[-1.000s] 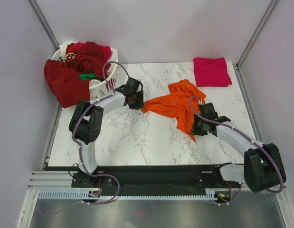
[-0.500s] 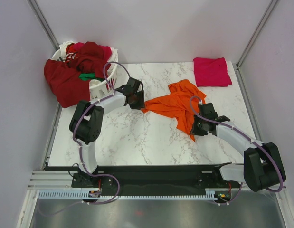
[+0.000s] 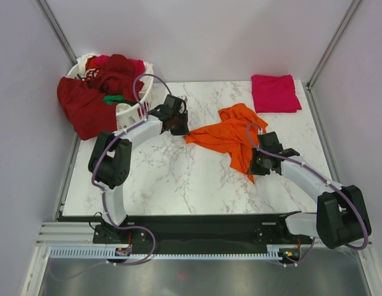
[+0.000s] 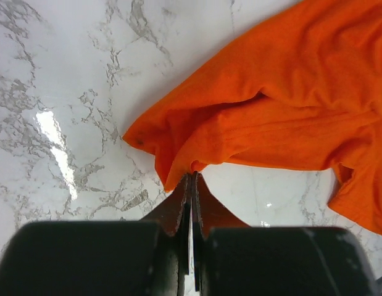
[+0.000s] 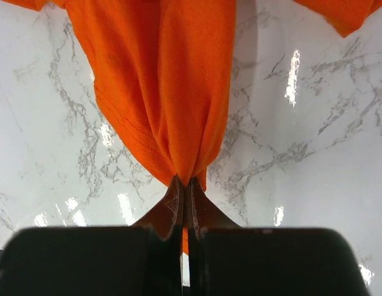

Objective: Fold and stack the t-shirts
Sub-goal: Flatten the tshirt out

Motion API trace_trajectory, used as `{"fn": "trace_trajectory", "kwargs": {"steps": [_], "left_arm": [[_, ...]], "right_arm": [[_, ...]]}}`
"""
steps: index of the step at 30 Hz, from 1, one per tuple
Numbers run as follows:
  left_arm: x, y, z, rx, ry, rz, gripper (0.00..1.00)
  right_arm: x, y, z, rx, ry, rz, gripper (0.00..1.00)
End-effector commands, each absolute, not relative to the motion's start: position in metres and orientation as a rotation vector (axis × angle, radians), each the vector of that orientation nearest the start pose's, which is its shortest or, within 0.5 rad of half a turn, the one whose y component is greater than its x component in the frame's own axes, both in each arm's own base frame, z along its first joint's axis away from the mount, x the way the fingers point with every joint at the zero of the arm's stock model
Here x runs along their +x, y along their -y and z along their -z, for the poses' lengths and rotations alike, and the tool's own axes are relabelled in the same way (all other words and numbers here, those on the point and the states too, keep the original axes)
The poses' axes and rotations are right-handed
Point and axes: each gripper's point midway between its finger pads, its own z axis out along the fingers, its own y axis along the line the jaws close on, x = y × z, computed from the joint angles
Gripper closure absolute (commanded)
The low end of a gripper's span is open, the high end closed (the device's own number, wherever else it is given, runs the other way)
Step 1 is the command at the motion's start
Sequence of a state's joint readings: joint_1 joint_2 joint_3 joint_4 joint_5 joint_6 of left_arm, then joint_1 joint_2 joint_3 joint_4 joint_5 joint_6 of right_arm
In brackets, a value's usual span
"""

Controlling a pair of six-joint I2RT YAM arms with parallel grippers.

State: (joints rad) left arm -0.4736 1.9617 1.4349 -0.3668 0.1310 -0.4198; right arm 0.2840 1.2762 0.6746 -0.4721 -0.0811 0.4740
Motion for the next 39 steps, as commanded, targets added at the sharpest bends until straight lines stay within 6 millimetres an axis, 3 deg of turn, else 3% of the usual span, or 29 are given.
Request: {"fn": "trace_trajectory", "kwargs": {"steps": [1, 2, 4, 5, 7, 8, 10, 11, 12, 13, 14, 15, 16, 17, 19, 20, 24, 29, 31, 32, 33, 35, 36, 39], "left_arm": [[0.422, 0.263, -0.170, 0.165, -2.307, 0.611, 0.98], [0.424, 0.262, -0.194, 0.162, -2.262, 0.619, 0.98], [0.417, 0.253, -0.261, 0.150, -2.143, 0.625, 0.98], [0.412, 0.249, -0.285, 0.147, -2.101, 0.626, 0.98], [0.399, 0.234, -0.362, 0.129, -1.946, 0.631, 0.98], [0.390, 0.227, -0.380, 0.123, -1.925, 0.621, 0.98], [0.366, 0.206, -0.452, 0.098, -1.774, 0.619, 0.98], [0.358, 0.195, -0.465, 0.075, -1.758, 0.596, 0.98], [0.350, 0.184, -0.482, 0.048, -1.728, 0.573, 0.98], [0.332, 0.172, -0.520, 0.033, -1.644, 0.581, 0.98], [0.323, 0.165, -0.534, 0.025, -1.616, 0.578, 0.98], [0.314, 0.155, -0.538, 0.013, -1.620, 0.554, 0.98], [0.295, 0.143, -0.565, -0.007, -1.553, 0.563, 0.98], [0.286, 0.135, -0.572, -0.021, -1.536, 0.556, 0.98], [0.267, 0.118, -0.589, -0.066, -1.483, 0.549, 0.98], [0.251, 0.108, -0.599, -0.082, -1.443, 0.555, 0.98], [0.219, 0.083, -0.618, -0.126, -1.364, 0.550, 0.98], [0.194, 0.077, -0.620, -0.111, -1.342, 0.586, 0.98], [0.184, 0.079, -0.619, -0.090, -1.337, 0.623, 0.98], [0.180, 0.080, -0.619, -0.077, -1.335, 0.637, 0.98], [0.176, 0.083, -0.619, -0.057, -1.334, 0.657, 0.98], [0.163, 0.081, -0.620, -0.047, -1.317, 0.680, 0.98], [0.158, 0.080, -0.620, -0.046, -1.311, 0.691, 0.98], [0.142, 0.068, -0.618, -0.071, -1.287, 0.690, 0.98]], "right_arm": [[0.271, -0.110, -0.091, 0.208, -2.563, -0.374, 1.00], [0.277, -0.111, -0.105, 0.206, -2.536, -0.375, 1.00], [0.295, -0.109, -0.159, 0.208, -2.441, -0.391, 1.00], [0.311, -0.111, -0.205, 0.200, -2.343, -0.423, 1.00], [0.315, -0.095, -0.245, 0.226, -2.291, -0.408, 1.00], [0.324, -0.091, -0.297, 0.221, -2.180, -0.428, 1.00], [0.321, -0.079, -0.331, 0.260, -2.146, -0.381, 1.00], [0.319, -0.076, -0.373, 0.264, -2.051, -0.404, 1.00], [0.316, -0.073, -0.391, 0.276, -2.011, -0.416, 1.00], [0.312, -0.066, -0.410, 0.303, -1.958, -0.420, 1.00], [0.305, -0.059, -0.451, 0.310, -1.854, -0.417, 1.00], [0.302, -0.052, -0.461, 0.330, -1.844, -0.394, 1.00], [0.301, -0.035, -0.475, 0.379, -1.802, -0.321, 1.00], [0.286, -0.027, -0.517, 0.388, -1.695, -0.309, 1.00], [0.283, -0.012, -0.531, 0.437, -1.663, -0.240, 1.00], [0.273, -0.006, -0.552, 0.450, -1.595, -0.231, 1.00], [0.257, 0.013, -0.570, 0.507, -1.516, -0.163, 1.00], [0.233, 0.021, -0.578, 0.470, -1.462, -0.114, 1.00], [0.204, 0.015, -0.601, 0.387, -1.361, -0.155, 1.00], [0.206, 0.011, -0.594, 0.357, -1.370, -0.160, 1.00], [0.181, 0.008, -0.613, 0.314, -1.276, -0.199, 1.00], [0.167, 0.005, -0.617, 0.274, -1.241, -0.211, 1.00], [0.148, 0.006, -0.625, 0.264, -1.189, -0.223, 1.00], [0.117, 0.004, -0.634, 0.209, -1.124, -0.257, 1.00]]}}
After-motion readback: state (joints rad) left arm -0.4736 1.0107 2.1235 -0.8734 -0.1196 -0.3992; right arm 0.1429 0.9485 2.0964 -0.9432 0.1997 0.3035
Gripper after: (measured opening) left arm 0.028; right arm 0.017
